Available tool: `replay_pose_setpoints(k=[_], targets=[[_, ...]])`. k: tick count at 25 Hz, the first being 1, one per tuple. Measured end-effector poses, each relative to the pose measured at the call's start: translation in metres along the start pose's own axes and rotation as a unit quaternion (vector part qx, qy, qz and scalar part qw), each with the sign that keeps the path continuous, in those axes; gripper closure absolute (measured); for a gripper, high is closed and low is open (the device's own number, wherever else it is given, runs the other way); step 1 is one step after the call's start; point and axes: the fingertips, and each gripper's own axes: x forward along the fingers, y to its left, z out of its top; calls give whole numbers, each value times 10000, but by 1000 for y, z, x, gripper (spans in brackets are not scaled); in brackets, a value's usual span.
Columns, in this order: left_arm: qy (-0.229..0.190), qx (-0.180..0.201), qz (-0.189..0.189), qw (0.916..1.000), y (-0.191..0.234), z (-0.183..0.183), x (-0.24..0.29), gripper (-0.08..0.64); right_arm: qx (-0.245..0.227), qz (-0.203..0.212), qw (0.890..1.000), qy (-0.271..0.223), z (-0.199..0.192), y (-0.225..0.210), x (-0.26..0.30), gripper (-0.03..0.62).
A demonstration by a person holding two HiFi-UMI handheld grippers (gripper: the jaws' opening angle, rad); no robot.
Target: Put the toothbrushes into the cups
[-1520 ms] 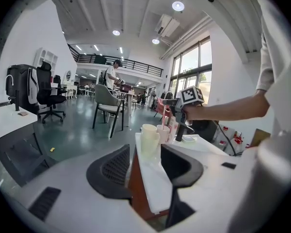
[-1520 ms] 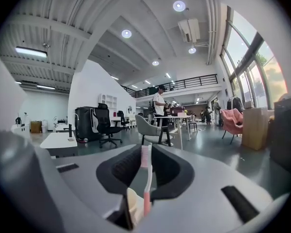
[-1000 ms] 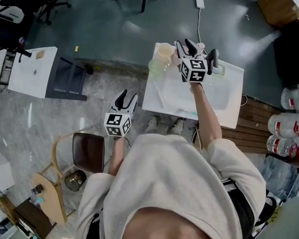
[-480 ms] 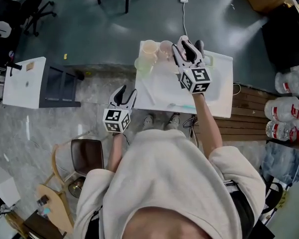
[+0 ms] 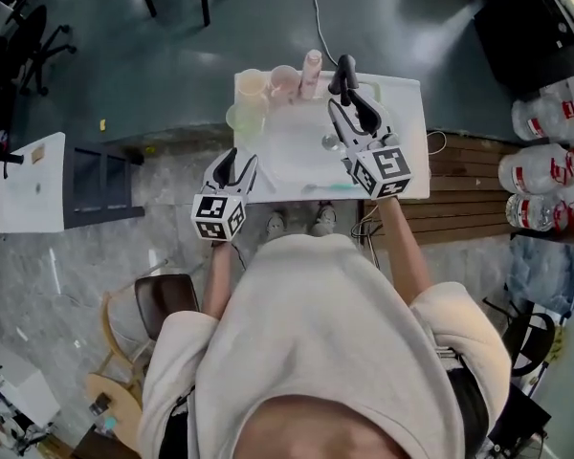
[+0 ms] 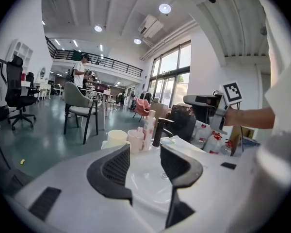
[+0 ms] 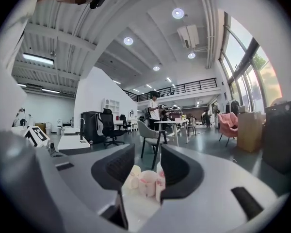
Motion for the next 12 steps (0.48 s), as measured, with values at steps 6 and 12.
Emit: replay_pose_setpoints(k=[6,12], targets=[[79,129,-240,9996,-19,2,19,364,-56,125,9989,439,-31,4,-30,439],[81,149,-264,9995,-27,2,23,364,-468,889,9865,1290,-84,35,-40,439]])
